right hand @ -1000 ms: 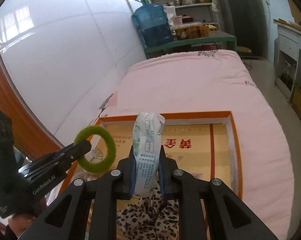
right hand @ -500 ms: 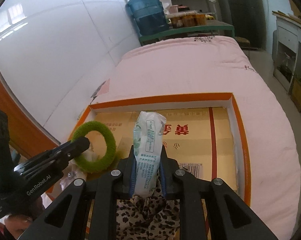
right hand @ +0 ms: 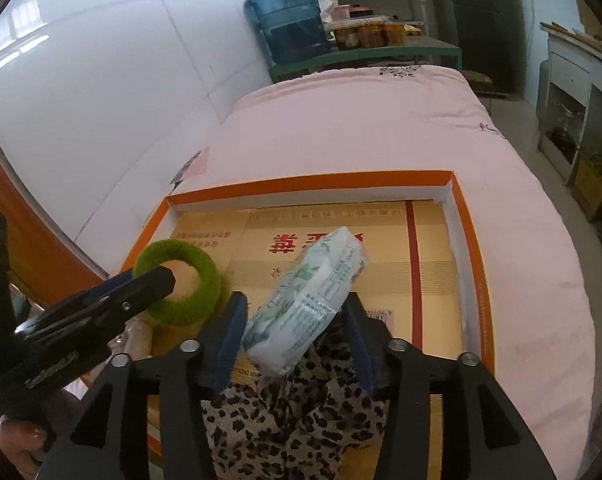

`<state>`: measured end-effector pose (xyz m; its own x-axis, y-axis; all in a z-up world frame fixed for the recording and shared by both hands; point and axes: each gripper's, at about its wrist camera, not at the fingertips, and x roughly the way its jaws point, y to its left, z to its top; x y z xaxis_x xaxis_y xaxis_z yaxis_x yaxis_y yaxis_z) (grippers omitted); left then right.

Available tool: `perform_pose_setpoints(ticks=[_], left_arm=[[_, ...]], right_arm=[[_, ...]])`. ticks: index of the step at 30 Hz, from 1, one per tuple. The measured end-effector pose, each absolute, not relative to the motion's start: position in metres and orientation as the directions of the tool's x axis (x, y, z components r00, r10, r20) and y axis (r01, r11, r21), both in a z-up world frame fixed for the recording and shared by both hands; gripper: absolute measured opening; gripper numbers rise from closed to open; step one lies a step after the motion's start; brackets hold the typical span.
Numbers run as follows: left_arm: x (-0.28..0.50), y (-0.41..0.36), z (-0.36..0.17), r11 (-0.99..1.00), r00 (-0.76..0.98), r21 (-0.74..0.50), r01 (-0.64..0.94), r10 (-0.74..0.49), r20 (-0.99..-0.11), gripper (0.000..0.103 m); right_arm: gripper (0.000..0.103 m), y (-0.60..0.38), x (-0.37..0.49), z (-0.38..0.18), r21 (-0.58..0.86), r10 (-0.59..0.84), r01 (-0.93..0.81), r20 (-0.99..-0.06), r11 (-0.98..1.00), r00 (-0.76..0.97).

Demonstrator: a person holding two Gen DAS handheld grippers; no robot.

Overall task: Organize soft objects
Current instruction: 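Open the right gripper to drop the wipes pack while the left gripper releases the green ring into the box, then move both open grippers back over the remaining items beside the box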

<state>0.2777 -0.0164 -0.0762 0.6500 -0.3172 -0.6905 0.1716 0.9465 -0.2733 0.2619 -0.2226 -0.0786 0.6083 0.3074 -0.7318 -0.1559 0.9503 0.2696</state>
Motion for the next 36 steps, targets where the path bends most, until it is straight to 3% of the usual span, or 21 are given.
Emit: perform_pose_setpoints(ticks=[9, 25, 36], left_arm=[[0.258, -0.013, -0.051, 0.951, 0.716, -0.264, 0.16, -0.296, -0.632, 0.063], [0.207, -0.024, -0.026, 0.987, 0.792, -0.102, 0.127, -0.163, -0.589, 0.063], [0.174, -0.014, -0.022, 0.99, 0.826, -0.095, 0.101, -0.137, -0.546, 0.063]], right_arm=[[0.057, -0.23, 0.244, -0.063, 0.233, 0.267, -0.14, -0.711, 0.962, 0.651], [0.057, -0.226, 0.202, -0.043, 0.152, 0.181, -0.105, -0.688, 0.983, 0.703], [0.057, -0.223, 0.16, -0.033, 0.113, 0.137, -0.082, -0.682, 0.99, 0.718]])
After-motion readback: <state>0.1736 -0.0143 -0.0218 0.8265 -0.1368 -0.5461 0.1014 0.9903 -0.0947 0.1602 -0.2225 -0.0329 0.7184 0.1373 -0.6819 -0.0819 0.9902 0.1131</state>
